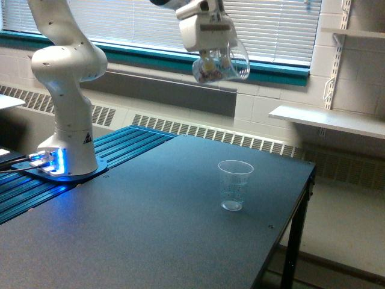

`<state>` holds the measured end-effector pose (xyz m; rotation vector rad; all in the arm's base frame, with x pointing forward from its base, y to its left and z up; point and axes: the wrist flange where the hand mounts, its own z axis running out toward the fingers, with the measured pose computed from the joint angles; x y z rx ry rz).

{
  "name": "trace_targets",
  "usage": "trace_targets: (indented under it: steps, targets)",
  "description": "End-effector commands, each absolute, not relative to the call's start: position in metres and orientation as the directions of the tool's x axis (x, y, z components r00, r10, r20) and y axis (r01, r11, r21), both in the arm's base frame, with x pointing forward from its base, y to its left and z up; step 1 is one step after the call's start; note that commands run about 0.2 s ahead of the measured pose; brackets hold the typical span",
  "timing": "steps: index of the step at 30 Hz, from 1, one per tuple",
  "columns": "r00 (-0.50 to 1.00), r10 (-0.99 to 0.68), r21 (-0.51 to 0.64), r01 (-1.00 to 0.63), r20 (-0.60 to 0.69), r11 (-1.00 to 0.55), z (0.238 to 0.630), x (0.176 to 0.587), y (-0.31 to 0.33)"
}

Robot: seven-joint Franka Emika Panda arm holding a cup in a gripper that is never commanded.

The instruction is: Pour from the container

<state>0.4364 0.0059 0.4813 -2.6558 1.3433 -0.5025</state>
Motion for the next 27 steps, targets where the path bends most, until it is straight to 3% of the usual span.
trace_targets:
  steps: [1, 27]
  targets:
    - [0.524, -0.826, -0.223, -0.796, 0.208, -0.562, 0.453, 0.442, -0.002]
    - [0.531, -0.836, -0.094, -0.833, 0.137, -0.545, 0.376, 0.458, 0.019]
